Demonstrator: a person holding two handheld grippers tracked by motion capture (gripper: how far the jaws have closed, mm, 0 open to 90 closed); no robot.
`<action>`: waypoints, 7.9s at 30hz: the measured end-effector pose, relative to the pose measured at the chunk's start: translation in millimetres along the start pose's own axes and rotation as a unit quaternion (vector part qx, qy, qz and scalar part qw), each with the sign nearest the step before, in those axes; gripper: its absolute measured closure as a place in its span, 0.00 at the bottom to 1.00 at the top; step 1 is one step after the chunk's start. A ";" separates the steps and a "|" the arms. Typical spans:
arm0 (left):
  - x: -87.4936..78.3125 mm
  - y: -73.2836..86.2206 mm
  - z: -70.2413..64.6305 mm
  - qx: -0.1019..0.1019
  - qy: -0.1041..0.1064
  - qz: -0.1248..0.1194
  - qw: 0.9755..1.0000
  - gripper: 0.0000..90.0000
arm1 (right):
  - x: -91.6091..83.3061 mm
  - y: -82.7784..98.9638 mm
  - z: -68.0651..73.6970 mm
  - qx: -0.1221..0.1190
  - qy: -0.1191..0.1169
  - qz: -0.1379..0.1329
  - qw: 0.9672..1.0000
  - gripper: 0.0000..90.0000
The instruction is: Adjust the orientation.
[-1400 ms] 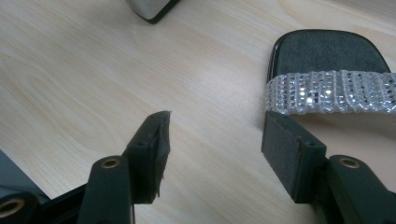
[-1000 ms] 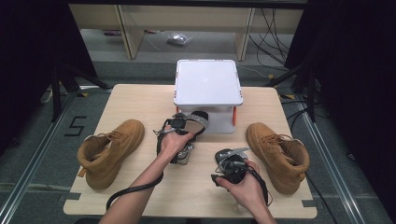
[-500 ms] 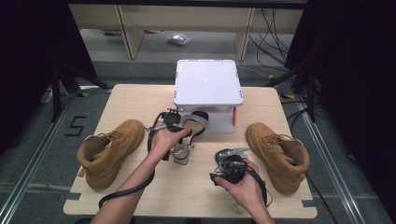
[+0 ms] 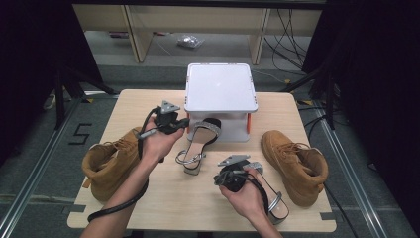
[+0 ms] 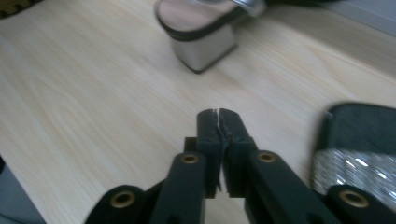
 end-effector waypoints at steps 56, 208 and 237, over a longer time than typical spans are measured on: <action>58.5 -27.5 13.6 0.031 -0.038 -0.014 0.999 1.00 | 48.9 -46.9 5.2 0.017 0.060 -0.049 0.997 1.00; 58.2 -27.4 15.1 0.024 -0.033 -0.015 0.999 1.00 | 104.9 -110.3 -51.8 0.047 0.123 -0.091 0.987 0.96; 63.6 -29.2 13.0 0.003 -0.023 -0.023 0.999 0.85 | -27.2 -27.9 -103.2 0.073 0.123 0.018 0.989 0.51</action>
Point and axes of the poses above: each handheld gripper's, and its own axes: x roughly forward along the jaws, y roughly out of its underside, z roughly to its left, the point moved 1 cm from there along x, roughly forward along the jaws, and after that the axes turned 3 degrees about z, right-handed, at the moved point
